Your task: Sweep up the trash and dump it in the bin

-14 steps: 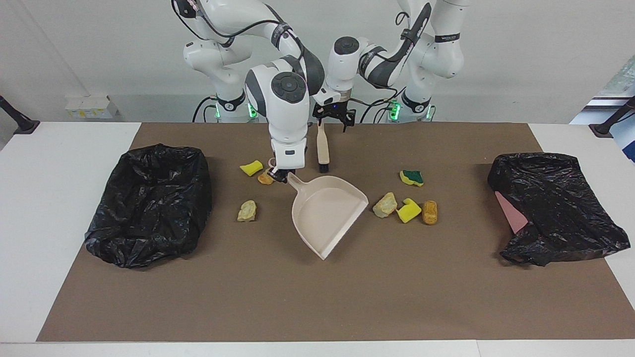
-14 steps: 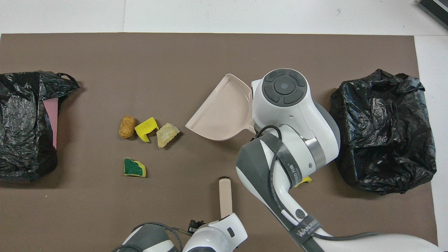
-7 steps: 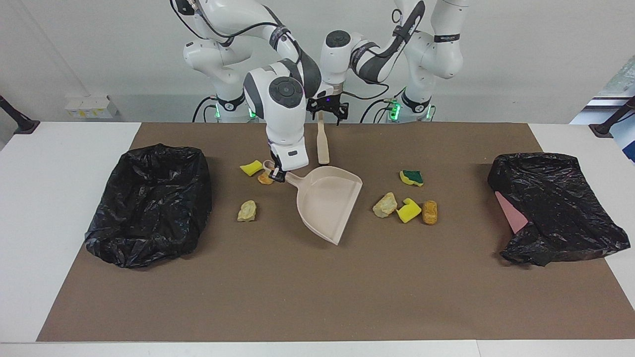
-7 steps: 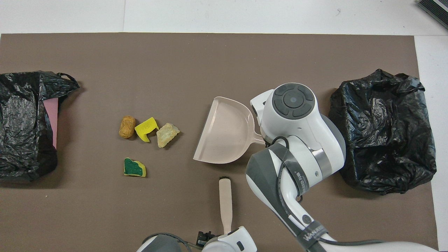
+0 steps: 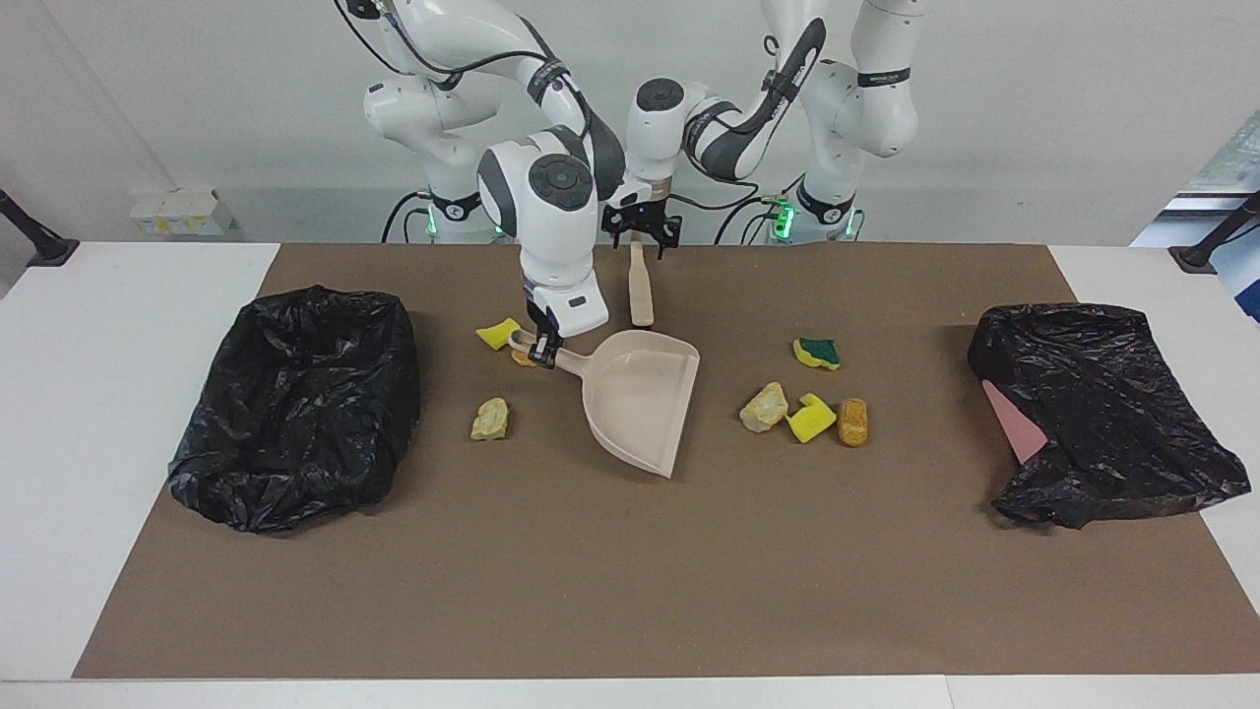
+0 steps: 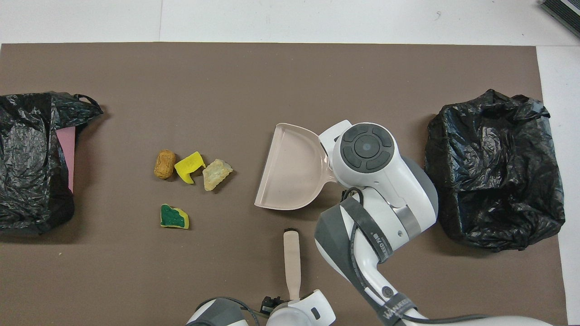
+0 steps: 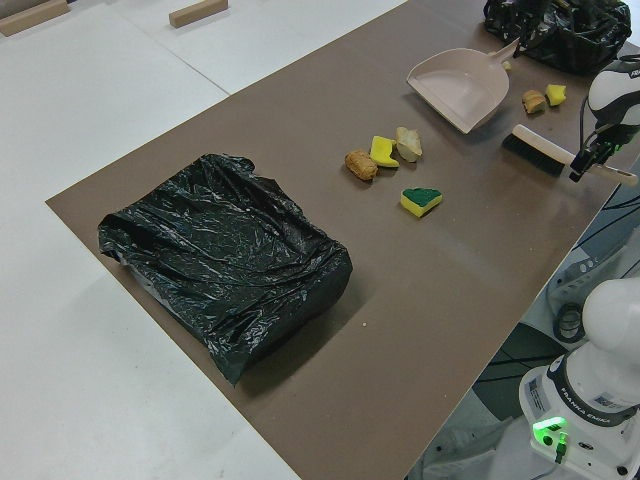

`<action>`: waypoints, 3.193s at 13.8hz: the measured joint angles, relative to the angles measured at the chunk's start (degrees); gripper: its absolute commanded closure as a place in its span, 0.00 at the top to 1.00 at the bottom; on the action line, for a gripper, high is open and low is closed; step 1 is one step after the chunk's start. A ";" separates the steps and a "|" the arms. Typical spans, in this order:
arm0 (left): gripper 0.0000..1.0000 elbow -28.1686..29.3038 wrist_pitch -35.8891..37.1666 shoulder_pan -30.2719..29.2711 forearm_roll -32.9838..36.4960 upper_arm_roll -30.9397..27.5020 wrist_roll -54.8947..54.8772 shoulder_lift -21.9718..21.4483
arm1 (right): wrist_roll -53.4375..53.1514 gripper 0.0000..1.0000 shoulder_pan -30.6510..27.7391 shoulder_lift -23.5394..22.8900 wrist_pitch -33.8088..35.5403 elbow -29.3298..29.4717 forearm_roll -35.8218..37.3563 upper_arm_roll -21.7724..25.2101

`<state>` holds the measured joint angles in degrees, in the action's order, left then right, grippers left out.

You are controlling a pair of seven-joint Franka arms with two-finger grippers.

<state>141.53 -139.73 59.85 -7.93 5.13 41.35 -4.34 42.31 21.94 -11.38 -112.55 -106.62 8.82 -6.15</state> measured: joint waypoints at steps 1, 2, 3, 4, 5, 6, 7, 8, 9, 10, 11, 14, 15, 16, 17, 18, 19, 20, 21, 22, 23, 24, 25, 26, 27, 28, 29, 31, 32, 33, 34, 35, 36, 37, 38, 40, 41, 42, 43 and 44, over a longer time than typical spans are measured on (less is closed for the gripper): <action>0.50 -0.36 0.72 0.00 0.00 -0.04 0.06 -0.15 | -0.08 0.00 0.17 -0.05 -0.22 -0.05 0.15 0.00; 0.11 -0.71 1.81 0.00 0.00 -0.05 0.11 -0.30 | -0.08 0.00 0.21 -0.16 -0.66 -0.08 0.29 0.00; 0.00 -1.02 2.87 0.00 0.00 -0.06 0.11 -0.41 | -0.08 0.00 0.21 -0.33 -1.11 -0.09 0.43 0.00; 0.00 -1.12 3.34 0.00 0.00 -0.07 0.11 -0.44 | -0.08 0.00 0.22 -0.48 -1.26 -0.10 0.51 0.00; 0.00 -1.13 3.55 0.00 0.00 -0.13 0.12 -0.44 | -0.08 0.00 0.25 -0.57 -1.44 -0.10 0.55 0.00; 0.00 -1.18 4.13 -0.09 0.00 -0.29 0.10 -0.45 | -0.08 0.00 0.27 -0.61 -1.77 -0.10 0.57 0.00; 0.00 -1.26 4.92 -0.41 0.00 -0.54 0.12 -0.63 | -0.08 0.00 0.27 -0.63 -2.01 -0.12 0.58 0.00; 0.00 -1.40 6.12 -1.35 0.02 -0.84 -0.04 -1.20 | -0.08 0.00 0.28 -0.64 -2.10 -0.12 0.58 0.00; 0.00 -1.65 7.91 -2.81 0.04 -1.08 -0.76 -2.20 | -0.08 0.00 0.28 -0.64 -2.12 -0.13 0.59 0.00; 0.00 -2.01 9.99 -4.74 0.05 -1.23 -1.86 -3.57 | -0.08 0.00 0.28 -0.64 -2.12 -0.13 0.59 0.00; 0.00 -2.59 12.21 -7.01 0.06 -1.31 -3.08 -5.11 | -0.08 0.00 0.28 -0.64 -2.12 -0.13 0.59 0.00; 0.00 -5.47 18.44 -13.64 0.07 -1.65 -4.70 -8.79 | -0.08 0.00 0.30 -0.64 -2.22 -0.14 0.60 0.00; 0.00 -6.41 19.78 -15.91 0.07 -1.69 -4.72 -9.57 | -0.08 0.00 0.32 -0.64 -2.22 -0.14 0.60 0.00; 0.00 -7.08 20.75 -18.13 0.07 -1.75 -4.60 -10.13 | -0.08 0.00 0.33 -0.64 -2.22 -0.14 0.61 0.00; 0.00 -7.44 21.49 -20.35 0.07 -1.79 -4.32 -10.41 | -0.08 0.00 0.33 -0.69 -2.24 -0.15 0.62 0.00; 0.00 -7.46 21.78 -22.38 0.07 -1.83 -3.82 -10.45 | -0.08 0.00 0.35 -0.88 -2.36 -0.15 0.64 0.00; 0.00 -7.38 22.21 -24.79 0.07 -1.82 -2.87 -10.39 | -0.08 0.00 0.45 -1.30 -2.67 -0.15 0.79 -0.02; 0.00 -7.26 22.72 -27.19 0.08 -1.83 -1.67 -10.31 | -0.08 0.00 0.80 -1.77 -3.00 -0.14 1.43 -0.02; 0.00 -7.09 23.20 -29.67 0.08 -1.83 -0.18 -10.22 | -0.08 0.00 1.29 -2.25 -3.25 -0.13 2.24 -0.05; 0.00 -6.79 23.60 -32.17 0.08 -1.86 1.77 -10.15 | -0.08 0.00 1.73 -2.70 -3.38 -0.11 3.02 -0.06; 0.00 -6.42 23.77 -34.42 0.09 -1.89 4.43 -10.10 | -0.08 0.00 2.05 -3.10 -3.52 -0.05 3.64 -0.09; 0.00 -5.93 24.05 -36.62 0.10 -1.88 7.96 -10.10 | -0.08 0.00 2.42 -3.44 -3.83 0.06 3.92 -0.10; 0.00 -5.55 24.88 -38.12 0.10 -1.90 11.12 -10.11 | 0.12 0.00 2.71 -3.65 -4.33 0.11 4.04 -0.11; 0.00 -5.09 26.11 -38.86 0.10 -1.90 14.44 -10.16 | 0.77 0.00 2.91 -3.85 -4.98 0.12 4.17 -0.11; 0.00 -4.11 27.07 -39.00 0.10 -1.80 17.99 -10.35 | 1.72 0.00 3.03 -4.10 -5.58 0.15 4.25 -0.11; 0.00 -2.32 27.13 -39.00 0.10 -1.42 20.60 -10.72 | 2.61 0.00 3.05 -4.37 -5.83 0.28 4.28 -0.11; 0.00 -0.22 26.43 -38.98 0.10 -1.03 22.13 -11.10 | 3.19 0.00 3.05 -4.57 -5.88 0.47 4.29 -0.11; 0.00 3.58 22.35 -38.98 0.10 -0.67 23.73 -11.55 | 3.84 0.00 3.37 -5.04 -5.88 0.92 4.34 -0.12; 0.00 4.78 19.82 -38.98 0.06 -0.63 23.95 -11.55 | 3.99 0.00 3.83 -5.37 -5.88 1.13 4.38 -0.13; 0.00 5.42 17.39 -38.98 0.05 -0.64 23.99 -11.49 | 3.99 0.00 4.25 -5.74 -5.88 1.35 4.46 -0.14; 0.00 5.54 15.08 -38.98 0.05 -0.64 23.99 -11.30 | 3.99 0.00 4.51 -6.05 -5.88 1.50 4.52 -0.14; 0.00 5.43 12.44 -38.98 0.05 -0.64 23.94 -10.90 | 3.99 0.00 4.62 -6.26 -5.88 1.63 4.60 -0.14; 0.00 4.86 9.79 -38.98 -0.03 -0.64 23.81 -10.13 | 3.99 0.00 4.63 -6.37 -5.88 1.72 4.65 -0.13; 0.00 3.66 7.66 -38.99 -0.70 -0.65 23.72 -8.97 | 3.99 0.00 4.63 -6.40 -5.88 1.74 4.66 -0.13; 0.00 1.98 6.15 -39.03 -1.85 -0.69 22.94 -7.51 | 3.99 0.00 4.63 -6.40 -5.88 1.75 4.66 -0.13; 0.00 -1.84 5.84 -39.10 -2.96 -0.74 20.08 -4.60 | 4.00 0.00 4.63 -6.40 -5.88 1.78 4.67 -0.13; 0.00 -3.59 6.68 -39.11 -3.08 -0.79 18.56 -3.40 | 4.00 0.00 4.63 -6.40 -5.88 1.79 4.67 -0.13; 0.00 -5.18 8.04 -39.27 -3.14 -0.93 17.11 -2.59 | 4.00 0.00 4.63 -6.40 -5.88 1.79 4.67 -0.13; 0.00 -6.64 9.72 -39.89 -3.16 -1.10 15.53 -2.22 | 4.00 0.00 4.63 -6.40 -5.88 1.79 4.67 -0.13; 0.00 -8.34 12.29 -41.22 -3.16 -1.23 13.17 -2.20 | 4.00 0.00 4.63 -6.40 -5.88 1.79 4.67 -0.13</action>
<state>133.18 -127.44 18.63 -11.08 3.90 54.52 -6.54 46.30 26.57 -17.78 -118.43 -104.83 13.49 -6.29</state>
